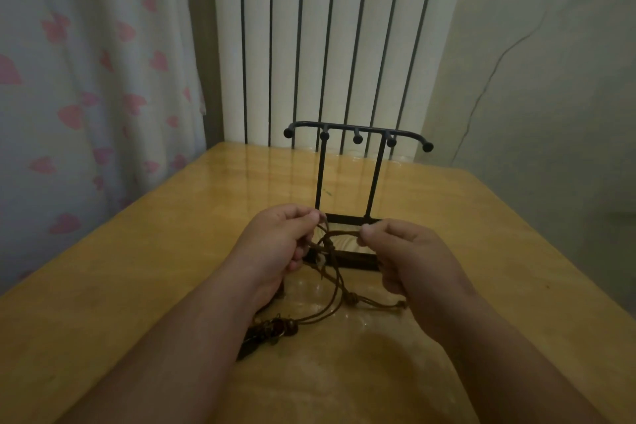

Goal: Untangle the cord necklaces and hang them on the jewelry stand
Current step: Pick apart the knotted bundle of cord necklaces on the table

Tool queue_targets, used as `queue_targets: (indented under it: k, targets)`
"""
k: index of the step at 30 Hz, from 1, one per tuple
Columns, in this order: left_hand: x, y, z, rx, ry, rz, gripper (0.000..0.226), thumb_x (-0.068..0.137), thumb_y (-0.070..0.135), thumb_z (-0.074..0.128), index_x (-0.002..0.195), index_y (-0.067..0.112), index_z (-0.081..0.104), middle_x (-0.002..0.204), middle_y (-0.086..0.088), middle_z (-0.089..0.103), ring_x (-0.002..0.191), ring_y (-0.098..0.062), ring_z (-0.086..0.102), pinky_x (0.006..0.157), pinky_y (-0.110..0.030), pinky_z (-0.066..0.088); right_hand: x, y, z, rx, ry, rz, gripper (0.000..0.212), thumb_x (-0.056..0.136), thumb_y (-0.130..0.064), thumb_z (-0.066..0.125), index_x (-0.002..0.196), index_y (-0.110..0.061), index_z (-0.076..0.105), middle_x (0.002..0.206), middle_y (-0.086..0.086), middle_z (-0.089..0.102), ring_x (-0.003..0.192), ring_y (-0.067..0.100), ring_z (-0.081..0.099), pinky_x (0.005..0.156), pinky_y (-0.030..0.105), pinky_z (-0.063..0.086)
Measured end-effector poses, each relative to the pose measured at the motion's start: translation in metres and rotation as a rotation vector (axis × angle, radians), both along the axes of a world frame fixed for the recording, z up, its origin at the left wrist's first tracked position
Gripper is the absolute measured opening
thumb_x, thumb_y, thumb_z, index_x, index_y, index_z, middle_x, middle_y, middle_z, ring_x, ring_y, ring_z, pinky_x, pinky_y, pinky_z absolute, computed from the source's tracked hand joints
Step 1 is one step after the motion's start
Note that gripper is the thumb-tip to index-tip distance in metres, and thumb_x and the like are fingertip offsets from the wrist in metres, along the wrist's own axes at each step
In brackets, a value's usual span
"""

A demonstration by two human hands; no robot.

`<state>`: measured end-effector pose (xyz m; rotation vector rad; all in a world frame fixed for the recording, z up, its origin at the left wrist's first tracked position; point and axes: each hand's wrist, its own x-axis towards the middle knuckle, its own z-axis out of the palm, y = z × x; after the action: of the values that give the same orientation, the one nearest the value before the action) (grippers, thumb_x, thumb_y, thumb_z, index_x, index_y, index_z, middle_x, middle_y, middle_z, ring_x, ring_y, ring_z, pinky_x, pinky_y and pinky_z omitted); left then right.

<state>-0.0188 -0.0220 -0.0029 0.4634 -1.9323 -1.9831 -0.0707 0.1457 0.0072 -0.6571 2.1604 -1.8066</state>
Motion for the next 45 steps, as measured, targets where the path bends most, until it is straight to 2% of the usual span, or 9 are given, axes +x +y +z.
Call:
queue_targets:
  k: [9,18,22,25,29,35,40,42,45]
  targets:
    - [0.003,0.003,0.003,-0.129,0.002,-0.024,0.016,0.097,0.018,0.055,0.103,0.026,0.068,0.075,0.002,0.067,0.061,-0.010,0.055,0.052,-0.024,0.041,0.004,-0.004,0.009,-0.398,-0.239,0.002,0.016,0.099,-0.018,0.041,0.089,-0.012,0.051,0.084,0.007,0.072,0.050,0.012,0.029,0.049,0.027,0.026]
    - [0.003,0.008,0.003,-0.301,-0.010,-0.062,0.006,0.092,0.019,0.063,0.094,0.025,0.063,0.074,0.004,0.072,0.057,0.002,0.060,0.051,-0.016,0.041,0.003,-0.001,0.006,-0.517,-0.292,0.193,0.021,0.093,-0.013,0.036,0.074,-0.013,0.043,0.081,0.012,0.066,0.054,0.015,0.030,0.052,0.028,0.026]
    - [0.003,0.010,0.002,-0.343,-0.028,-0.052,0.008,0.090,0.019,0.067,0.091,0.027,0.065,0.073,0.005,0.073,0.077,-0.006,0.068,0.069,-0.026,0.047,0.000,0.002,0.006,-0.698,-0.365,0.322,0.013,0.084,-0.018,0.044,0.072,-0.016,0.040,0.076,0.008,0.063,0.054,0.013,0.029,0.050,0.024,0.027]
    - [0.005,0.010,0.003,-0.360,-0.061,-0.055,0.014,0.092,0.019,0.064,0.100,0.031,0.067,0.076,0.008,0.074,0.082,-0.003,0.068,0.072,-0.027,0.048,-0.002,0.003,0.006,-0.795,-0.383,0.235,0.013,0.087,-0.019,0.042,0.074,-0.017,0.041,0.078,0.006,0.063,0.052,0.012,0.031,0.049,0.024,0.027]
    - [0.007,0.009,0.005,-0.360,-0.071,-0.074,0.021,0.095,0.016,0.060,0.099,0.034,0.070,0.080,0.010,0.075,0.064,0.000,0.059,0.057,-0.019,0.043,-0.004,0.001,0.006,-0.717,-0.270,-0.056,0.015,0.099,-0.022,0.042,0.088,-0.017,0.049,0.095,0.006,0.070,0.057,0.013,0.040,0.055,0.029,0.030]
    - [0.010,0.009,0.007,-0.376,0.016,-0.139,0.028,0.095,0.007,0.057,0.095,0.029,0.073,0.085,0.007,0.073,0.072,-0.006,0.064,0.064,-0.019,0.050,-0.003,0.000,0.004,-0.467,-0.106,-0.261,0.021,0.100,-0.026,0.044,0.094,-0.020,0.063,0.100,0.001,0.073,0.062,0.014,0.043,0.058,0.032,0.037]
    - [0.012,0.009,0.008,-0.342,0.109,-0.181,0.026,0.094,0.002,0.057,0.099,0.026,0.067,0.086,0.005,0.075,0.076,-0.009,0.068,0.069,-0.026,0.054,-0.004,0.000,0.002,-0.245,0.036,-0.329,0.021,0.101,-0.025,0.045,0.095,-0.018,0.064,0.077,-0.002,0.064,0.055,0.005,0.046,0.050,0.021,0.041]
    - [0.012,0.009,0.009,-0.349,0.141,-0.161,0.022,0.092,0.003,0.059,0.095,0.024,0.067,0.085,0.006,0.075,0.074,-0.007,0.067,0.068,-0.027,0.052,-0.003,0.000,0.002,-0.254,0.007,-0.334,0.021,0.098,-0.033,0.050,0.092,-0.018,0.065,0.066,-0.006,0.053,0.059,0.011,0.045,0.056,0.027,0.040]
    - [0.013,0.010,0.010,-0.358,0.179,-0.127,0.024,0.089,0.004,0.063,0.085,0.026,0.071,0.085,0.008,0.075,0.080,-0.005,0.068,0.070,-0.025,0.051,-0.002,0.000,0.002,-0.230,0.034,-0.332,0.021,0.096,-0.037,0.054,0.091,-0.021,0.066,0.071,-0.002,0.057,0.065,0.017,0.048,0.059,0.031,0.043]
